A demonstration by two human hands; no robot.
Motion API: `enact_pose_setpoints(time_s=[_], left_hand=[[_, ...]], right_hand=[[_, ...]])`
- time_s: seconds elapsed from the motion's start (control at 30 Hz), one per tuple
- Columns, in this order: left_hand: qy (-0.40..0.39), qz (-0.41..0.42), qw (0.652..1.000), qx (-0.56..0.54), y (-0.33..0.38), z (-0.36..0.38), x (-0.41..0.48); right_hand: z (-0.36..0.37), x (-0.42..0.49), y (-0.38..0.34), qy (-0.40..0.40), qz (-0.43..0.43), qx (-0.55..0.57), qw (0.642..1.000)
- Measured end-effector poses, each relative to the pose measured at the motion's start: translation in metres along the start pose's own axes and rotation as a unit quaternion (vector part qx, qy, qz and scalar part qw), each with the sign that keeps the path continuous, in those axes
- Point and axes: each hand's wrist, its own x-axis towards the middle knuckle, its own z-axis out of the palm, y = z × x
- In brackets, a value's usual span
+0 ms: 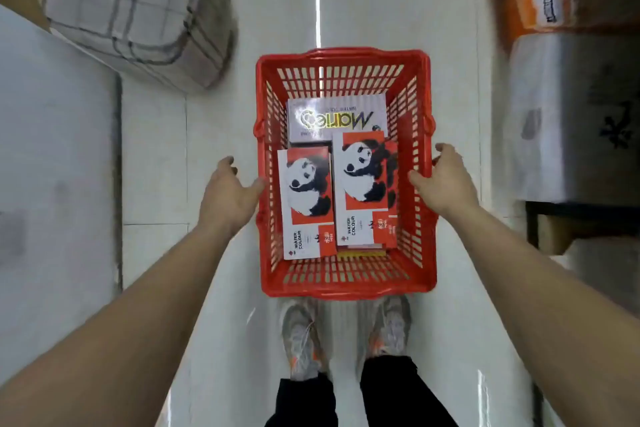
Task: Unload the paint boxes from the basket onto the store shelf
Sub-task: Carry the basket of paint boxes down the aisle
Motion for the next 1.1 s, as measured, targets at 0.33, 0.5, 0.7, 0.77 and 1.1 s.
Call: enact_pose_setpoints(time_s=[0.33,0.5,0.7,0.77,1.1], left_hand=[[0.069,0.025,0.994,-0.077,-0.013,0.073,0.046],[0.098,0.031,0.991,-0.082,0.009,0.036,-0.011],[0.082,0.028,0.994,-0.072,0.108,-0.093,-0.111],[0.085,0.039,0.994,-0.059,0.153,-0.145,-0.155],[0.167,0.147,0.971,-0.085,0.326,-0.365,-0.304]], right_hand=[[0.048,0.036,0.039,0.042,-0.039,0.089,0.994],[0.002,-0.013,0.022,0.045,-0.04,0.112,0.992],[-0.148,-0.095,-0.054,0.02,-0.052,0.109,0.992],[-0.216,-0.13,-0.088,0.013,-0.071,0.111,0.991],[-0.494,-0.24,-0.238,0.051,-0.179,0.121,0.975]])
